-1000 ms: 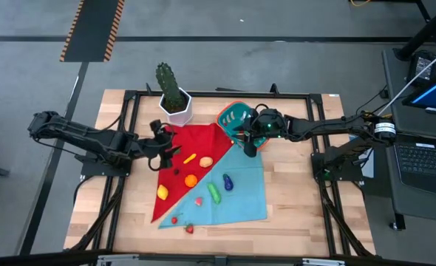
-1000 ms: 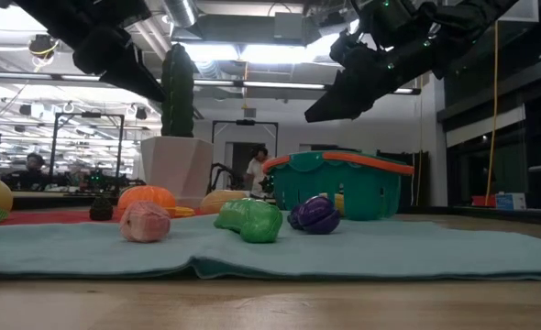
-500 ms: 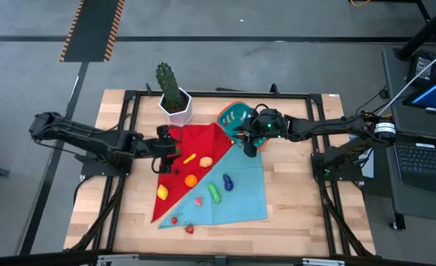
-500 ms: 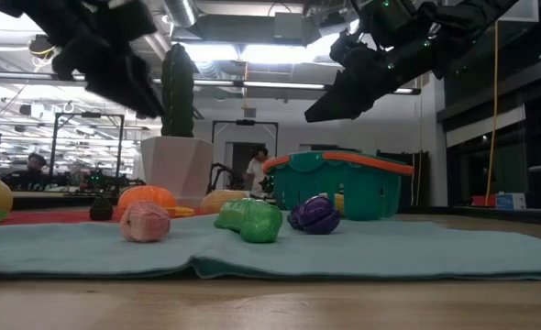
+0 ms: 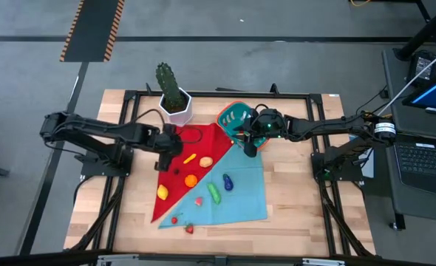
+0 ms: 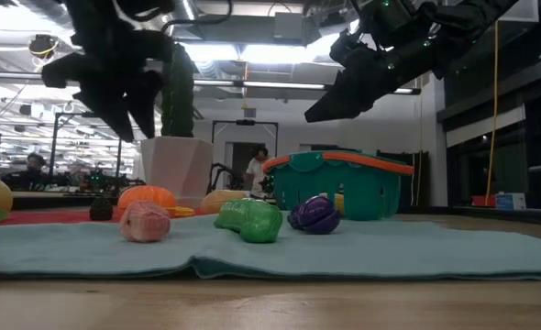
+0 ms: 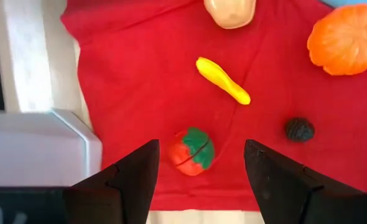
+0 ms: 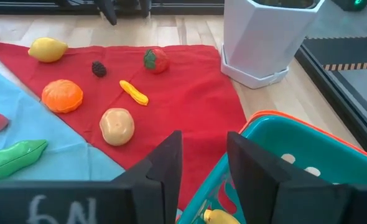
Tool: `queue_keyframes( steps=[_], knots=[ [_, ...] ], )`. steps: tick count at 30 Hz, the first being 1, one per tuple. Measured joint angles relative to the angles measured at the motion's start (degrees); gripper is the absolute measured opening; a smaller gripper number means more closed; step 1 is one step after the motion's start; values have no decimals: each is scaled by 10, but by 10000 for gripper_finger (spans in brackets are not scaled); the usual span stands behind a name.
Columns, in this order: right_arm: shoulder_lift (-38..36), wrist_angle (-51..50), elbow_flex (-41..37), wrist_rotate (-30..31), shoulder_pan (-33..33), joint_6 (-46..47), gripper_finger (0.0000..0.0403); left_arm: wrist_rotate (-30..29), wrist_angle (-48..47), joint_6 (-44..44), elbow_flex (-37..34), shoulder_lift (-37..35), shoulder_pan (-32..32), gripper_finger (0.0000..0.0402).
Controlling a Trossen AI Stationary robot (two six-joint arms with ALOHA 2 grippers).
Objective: Build produce basket
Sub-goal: Put the top red strawberry into the blue basket
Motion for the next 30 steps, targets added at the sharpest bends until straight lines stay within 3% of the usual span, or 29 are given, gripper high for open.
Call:
queue_keyframes(
  steps=[16, 30],
  knots=[
    [0, -6, 0, 0, 0, 0, 128, -7, -82, 203, 50, 154, -4, 227],
    [0, -12, 0, 0, 0, -1, 128, -8, -52, 222, 50, 182, 35, 203]
  ],
)
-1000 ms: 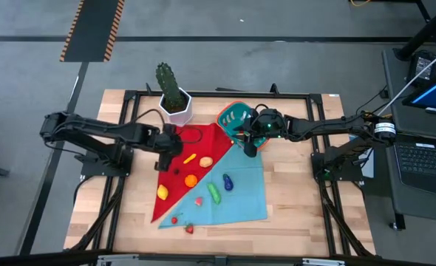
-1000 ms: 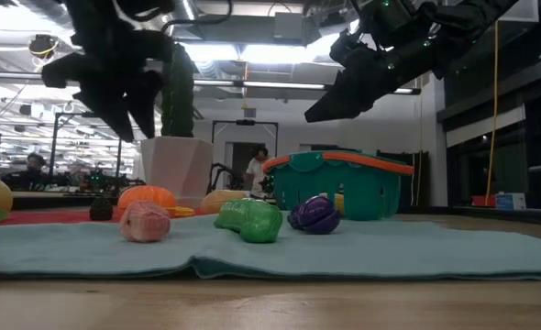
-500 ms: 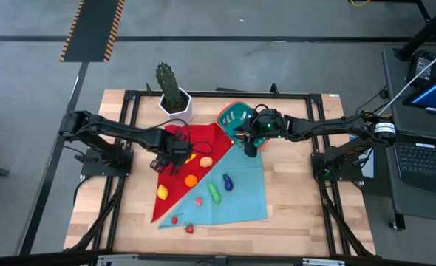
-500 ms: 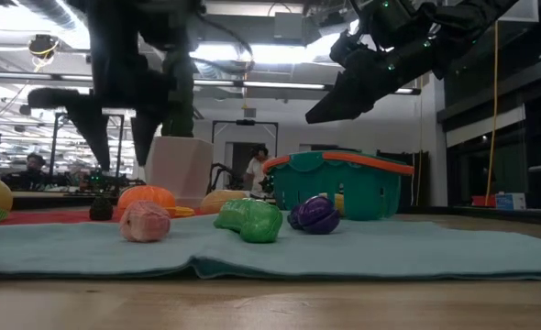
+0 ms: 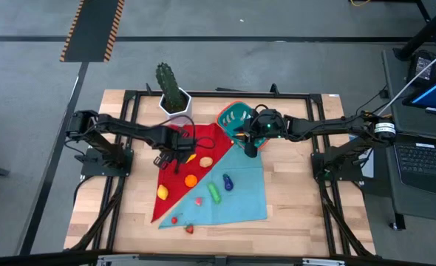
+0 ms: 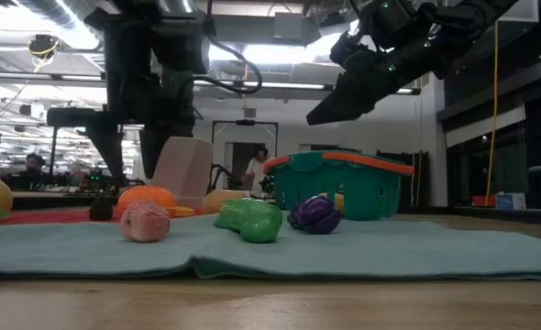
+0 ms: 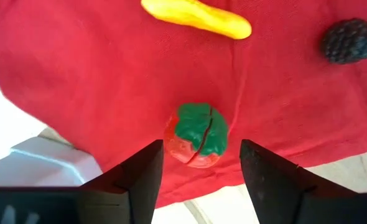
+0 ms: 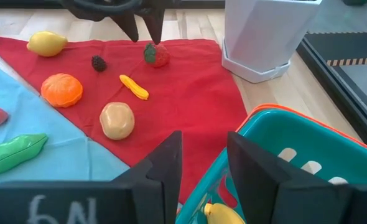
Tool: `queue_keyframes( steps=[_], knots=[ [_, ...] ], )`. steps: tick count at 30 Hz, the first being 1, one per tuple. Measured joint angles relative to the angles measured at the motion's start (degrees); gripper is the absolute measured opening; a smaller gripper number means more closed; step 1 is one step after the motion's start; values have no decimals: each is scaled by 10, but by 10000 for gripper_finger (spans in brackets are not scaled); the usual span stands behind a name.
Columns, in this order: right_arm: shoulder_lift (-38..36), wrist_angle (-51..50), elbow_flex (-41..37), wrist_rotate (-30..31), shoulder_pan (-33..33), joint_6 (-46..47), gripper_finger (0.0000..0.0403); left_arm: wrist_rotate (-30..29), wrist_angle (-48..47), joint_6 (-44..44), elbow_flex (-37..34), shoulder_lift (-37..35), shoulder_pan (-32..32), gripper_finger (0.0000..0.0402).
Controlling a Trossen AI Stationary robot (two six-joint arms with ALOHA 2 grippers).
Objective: Build produce basket
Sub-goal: Put the top red strawberry into the blue basket
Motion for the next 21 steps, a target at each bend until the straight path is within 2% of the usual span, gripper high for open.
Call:
queue_keyframes(
  steps=[11, 16, 21],
  knots=[
    [0, -3, 0, 0, 0, -1, 128, 17, 16, 17, 0, 0, 25, 193],
    [0, -3, 0, 0, 0, -2, 128, 72, 16, 17, 0, 0, 33, 193],
    [0, -3, 0, 0, 0, -2, 128, 73, 18, 17, 0, 0, 39, 193]
  ],
)
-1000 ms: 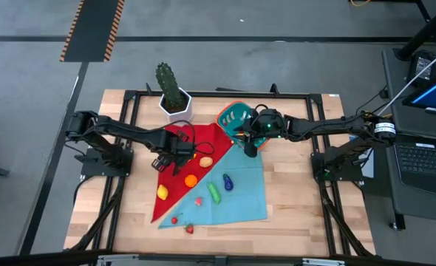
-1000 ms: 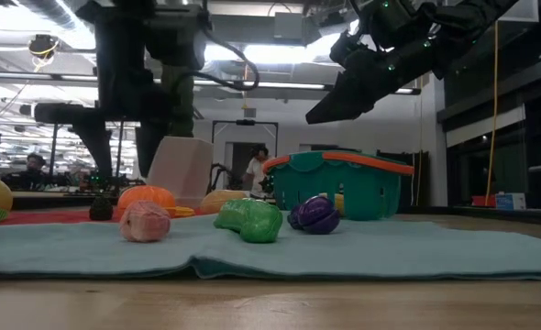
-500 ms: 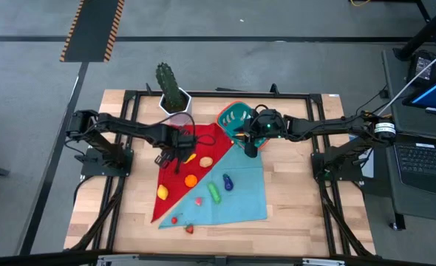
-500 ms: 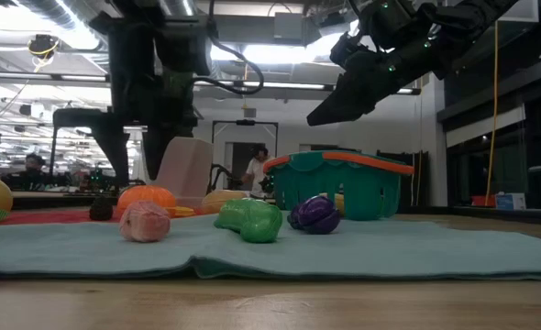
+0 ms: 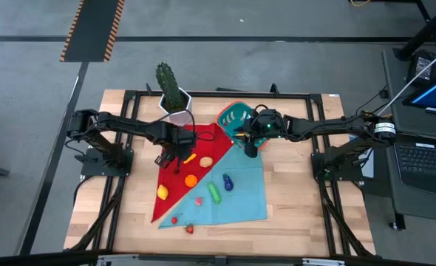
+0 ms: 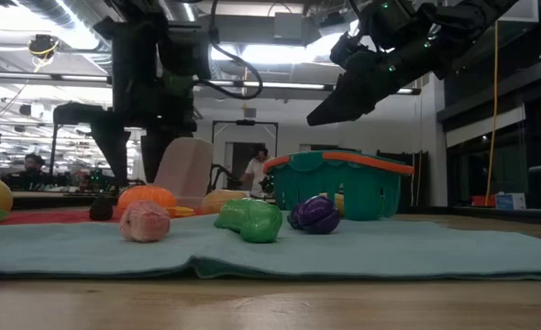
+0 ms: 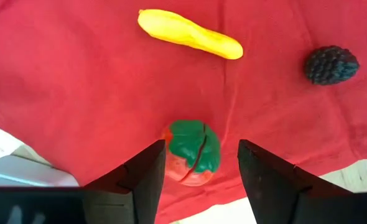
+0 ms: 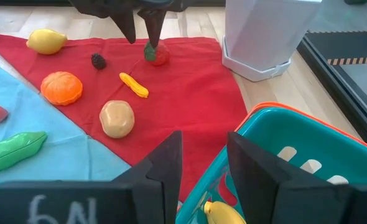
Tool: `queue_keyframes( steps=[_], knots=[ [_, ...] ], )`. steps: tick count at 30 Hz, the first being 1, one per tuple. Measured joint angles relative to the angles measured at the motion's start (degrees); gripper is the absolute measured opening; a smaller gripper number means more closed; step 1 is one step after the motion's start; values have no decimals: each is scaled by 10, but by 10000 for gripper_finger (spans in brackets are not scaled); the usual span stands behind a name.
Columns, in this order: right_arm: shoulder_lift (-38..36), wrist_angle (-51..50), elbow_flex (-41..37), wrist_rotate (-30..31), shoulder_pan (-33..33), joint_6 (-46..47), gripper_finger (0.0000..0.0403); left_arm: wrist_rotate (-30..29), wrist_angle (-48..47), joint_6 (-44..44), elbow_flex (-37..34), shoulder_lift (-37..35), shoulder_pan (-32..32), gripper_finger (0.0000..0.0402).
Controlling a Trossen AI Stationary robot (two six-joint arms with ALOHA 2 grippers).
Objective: Build produce basket
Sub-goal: Put the top red strawberry into the blue basket
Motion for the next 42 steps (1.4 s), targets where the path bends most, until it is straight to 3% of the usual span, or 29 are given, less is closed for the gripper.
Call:
queue_keyframes(
  steps=[21, 42],
  knots=[
    [0, -2, 0, 0, 0, 0, 128, 26, 3, 10, -1, 0, 32, 193],
    [0, -2, 0, 0, 0, 0, 128, 11, 40, 57, -57, 0, 32, 193]
  ],
)
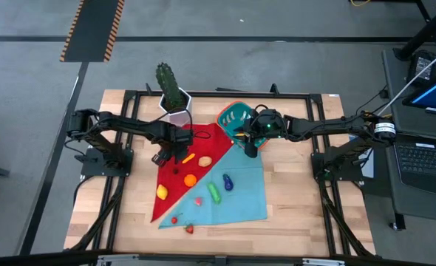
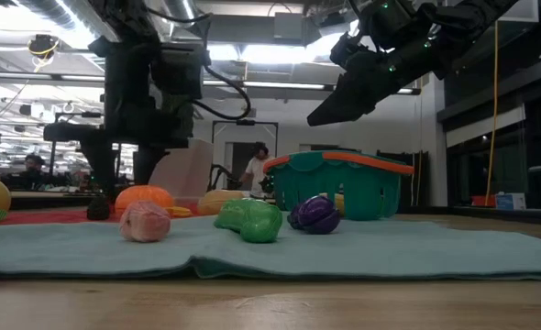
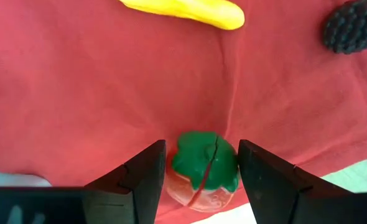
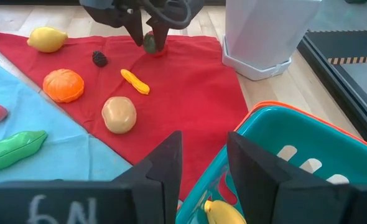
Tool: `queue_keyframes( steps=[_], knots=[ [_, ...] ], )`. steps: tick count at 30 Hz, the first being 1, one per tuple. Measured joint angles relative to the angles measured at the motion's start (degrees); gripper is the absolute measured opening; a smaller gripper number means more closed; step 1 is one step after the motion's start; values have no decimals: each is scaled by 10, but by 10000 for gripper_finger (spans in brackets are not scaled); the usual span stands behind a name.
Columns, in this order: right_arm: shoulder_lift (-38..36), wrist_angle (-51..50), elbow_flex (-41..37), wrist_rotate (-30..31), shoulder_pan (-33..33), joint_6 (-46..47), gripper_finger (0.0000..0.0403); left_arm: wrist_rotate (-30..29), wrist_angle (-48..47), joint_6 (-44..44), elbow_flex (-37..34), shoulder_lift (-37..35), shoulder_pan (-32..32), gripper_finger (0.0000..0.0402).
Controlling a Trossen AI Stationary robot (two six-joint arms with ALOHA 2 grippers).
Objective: Build produce basket
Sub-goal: Put the top red strawberry into the blue basket
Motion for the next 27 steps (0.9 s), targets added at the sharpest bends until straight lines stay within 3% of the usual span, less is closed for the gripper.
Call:
queue_keyframes(
  steps=[9, 17, 22, 27],
  knots=[
    [0, 0, 0, 0, 0, 0, 128, -1, 6, -2, -6, 0, 0, 193],
    [0, 0, 0, 0, 0, 0, 128, -55, 38, -46, -6, 0, -5, 193],
    [0, 0, 0, 0, 0, 0, 128, -56, 49, -47, -6, 0, -5, 193],
    [0, 0, 0, 0, 0, 0, 128, -56, 51, -105, -6, 0, -5, 193]
  ],
)
